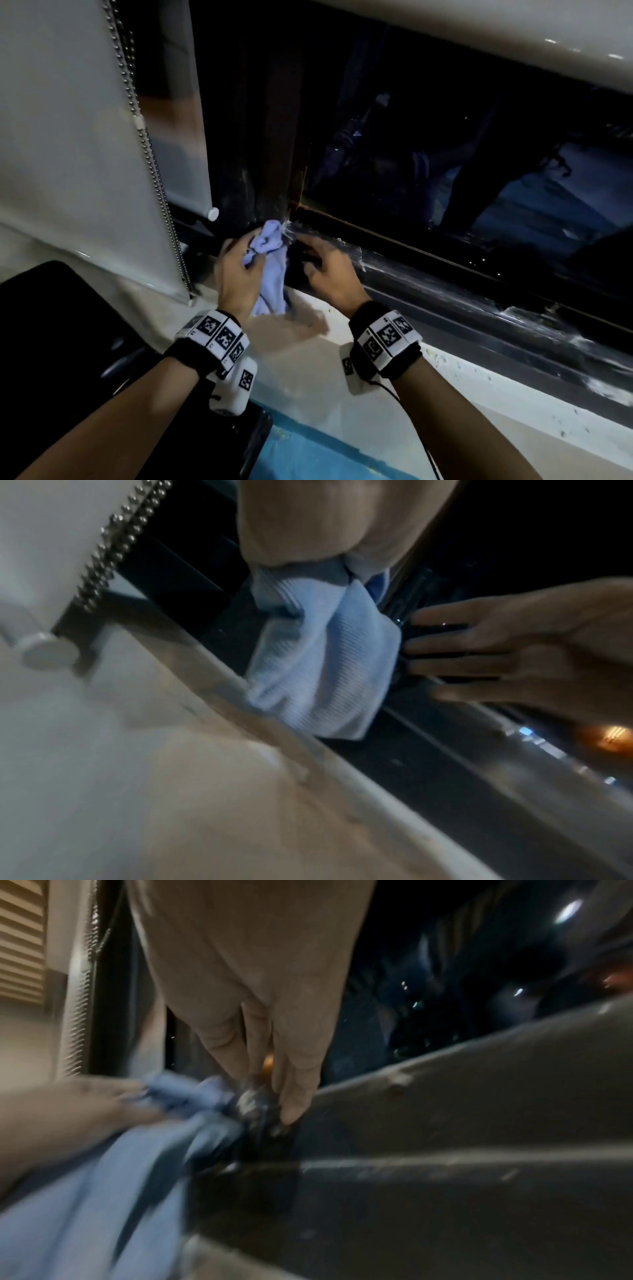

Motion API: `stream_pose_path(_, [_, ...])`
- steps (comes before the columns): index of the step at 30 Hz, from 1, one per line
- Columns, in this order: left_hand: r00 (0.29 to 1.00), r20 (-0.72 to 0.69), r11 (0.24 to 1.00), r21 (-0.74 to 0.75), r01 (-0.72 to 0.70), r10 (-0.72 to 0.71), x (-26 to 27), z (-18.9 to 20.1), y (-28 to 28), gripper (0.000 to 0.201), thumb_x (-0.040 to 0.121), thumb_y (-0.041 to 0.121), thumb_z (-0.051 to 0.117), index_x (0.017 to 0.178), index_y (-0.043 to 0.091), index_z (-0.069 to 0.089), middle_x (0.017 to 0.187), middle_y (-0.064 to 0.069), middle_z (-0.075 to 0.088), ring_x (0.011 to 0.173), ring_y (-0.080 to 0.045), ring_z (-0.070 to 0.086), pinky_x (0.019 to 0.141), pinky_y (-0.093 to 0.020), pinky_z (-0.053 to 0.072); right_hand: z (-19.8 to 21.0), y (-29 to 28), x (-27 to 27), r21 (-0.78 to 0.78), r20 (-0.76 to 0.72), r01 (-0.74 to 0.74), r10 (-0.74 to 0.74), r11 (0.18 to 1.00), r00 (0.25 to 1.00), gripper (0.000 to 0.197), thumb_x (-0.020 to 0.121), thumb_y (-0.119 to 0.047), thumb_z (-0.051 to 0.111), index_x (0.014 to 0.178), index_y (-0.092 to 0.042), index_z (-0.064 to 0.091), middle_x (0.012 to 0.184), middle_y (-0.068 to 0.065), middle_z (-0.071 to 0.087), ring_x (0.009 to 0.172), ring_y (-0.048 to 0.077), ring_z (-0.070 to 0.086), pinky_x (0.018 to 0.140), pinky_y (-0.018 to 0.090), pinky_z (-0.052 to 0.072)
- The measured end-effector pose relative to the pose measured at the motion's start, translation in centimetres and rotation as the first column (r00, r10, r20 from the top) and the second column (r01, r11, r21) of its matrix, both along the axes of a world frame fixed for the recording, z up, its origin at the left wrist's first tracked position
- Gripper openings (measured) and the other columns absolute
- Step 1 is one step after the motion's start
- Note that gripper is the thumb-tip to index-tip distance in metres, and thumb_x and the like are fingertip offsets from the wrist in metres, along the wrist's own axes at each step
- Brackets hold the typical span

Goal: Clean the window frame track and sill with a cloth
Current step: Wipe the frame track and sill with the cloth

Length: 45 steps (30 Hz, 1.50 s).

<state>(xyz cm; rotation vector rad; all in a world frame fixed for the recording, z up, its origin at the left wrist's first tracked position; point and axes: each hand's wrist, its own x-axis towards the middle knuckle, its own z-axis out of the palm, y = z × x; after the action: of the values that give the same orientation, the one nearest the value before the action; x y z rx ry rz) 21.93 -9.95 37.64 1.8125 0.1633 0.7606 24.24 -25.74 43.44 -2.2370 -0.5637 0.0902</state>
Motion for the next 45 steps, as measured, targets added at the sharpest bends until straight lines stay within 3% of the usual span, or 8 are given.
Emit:
stream_pose_path(3, [0.97,-0.022,0.883,0.42,-0.211,0.242,-0.1,-0.1,1.0,0.045,0.076,0.001,0.058,0.114,0.024,0.063,0.119,0.001,0.052,0.1,-0.023,0.053,0.072,-0.031,0.049,1.2,-2.5,0.9,0.004,0.054,0.084,-0.084,0.996,0.995,0.05,0.081,0.0,0.05,0.128,-0.017,0.054,0.121,0.008,0.062,0.109,0.016,0.058,0.097,0.025,0.044])
stream_pose_path(8, [0.972,-0.116,0.626,0.779,-0.038,0.203,1.0,-2.8,1.2,0.044,0.069,0.008,0.07,0.111,0.017,0.059,0.124,-0.004,0.052,0.095,-0.03,0.047,0.056,-0.041,0.052,2.7,-7.2,2.3,-0.026,0.182,0.24,-0.231,0.97,0.956,0.041,0.081,0.002,0.051,0.118,-0.015,0.062,0.114,0.005,0.065,0.099,0.016,0.061,0.079,0.009,0.038])
stream_pose_path(13, [0.955,-0.164,0.79,0.605,-0.099,0.245,1.7,-3.5,-1.7,0.042,0.088,0.038,0.043,0.108,0.006,0.061,0.127,-0.013,0.056,0.102,-0.036,0.045,0.081,-0.046,0.045,2.2,-11.4,2.9,-0.024,0.222,0.319,-0.306,0.947,0.926,0.033,0.084,-0.001,0.055,0.112,-0.012,0.066,0.118,0.005,0.065,0.114,0.019,0.057,0.102,0.027,0.041])
stream_pose_path(23, [0.994,-0.055,0.927,0.368,-0.071,0.098,1.1,-2.1,-2.4,0.019,0.08,0.0,0.064,0.098,0.003,0.067,0.114,-0.015,0.05,0.098,-0.029,0.053,0.089,-0.029,0.042,1.4,-15.6,2.3,-0.024,0.226,0.423,-0.407,0.906,0.885,0.031,0.083,0.001,0.054,0.106,-0.013,0.069,0.111,0.006,0.068,0.105,0.02,0.06,0.088,0.022,0.042])
stream_pose_path(29, [0.97,-0.072,0.893,0.41,-0.182,0.231,2.2,-2.8,-0.4,0.02,0.076,0.007,0.055,0.096,0.003,0.057,0.099,-0.022,0.047,0.079,-0.039,0.054,0.069,-0.049,0.049,-0.3,-16.8,2.3,-0.083,0.228,0.496,-0.468,0.865,0.854,0.031,0.082,0.004,0.054,0.106,-0.009,0.068,0.113,0.011,0.066,0.107,0.027,0.059,0.081,0.01,0.032])
stream_pose_path(36, [0.952,-0.175,0.913,0.371,-0.172,0.25,1.9,-2.0,-4.5,0.021,0.069,0.0,0.065,0.09,0.006,0.066,0.091,-0.019,0.055,0.082,-0.039,0.053,0.069,-0.047,0.049,-2.2,-16.6,2.2,-0.127,0.352,0.531,-0.462,0.838,0.814,0.042,0.071,-0.016,0.043,0.103,-0.01,0.069,0.109,0.018,0.064,0.101,0.037,0.057,0.088,0.036,0.044])
stream_pose_path(41, [0.964,-0.181,0.941,0.245,0.234,-0.193,0.6,-0.9,-7.0,0.023,0.074,-0.003,0.068,0.091,0.012,0.071,0.093,-0.007,0.059,0.084,-0.018,0.059,0.074,-0.007,0.039,-1.9,-16.3,2.1,-0.143,0.332,0.546,-0.48,0.825,0.812,0.047,0.069,-0.019,0.042,0.106,-0.01,0.069,0.11,0.018,0.062,0.103,0.035,0.055,0.085,0.028,0.038])
stream_pose_path(45, [0.998,-0.013,0.98,0.189,-0.063,0.067,0.8,-0.6,-3.7,0.024,0.078,-0.003,0.068,0.1,0.005,0.069,0.108,-0.017,0.057,0.092,-0.022,0.057,0.088,0.0,0.032,-1.8,-16.6,2.2,-0.135,0.327,0.535,-0.472,0.834,0.819,0.043,0.07,-0.018,0.045,0.105,-0.011,0.068,0.108,0.018,0.063,0.101,0.035,0.056,0.082,0.025,0.035])
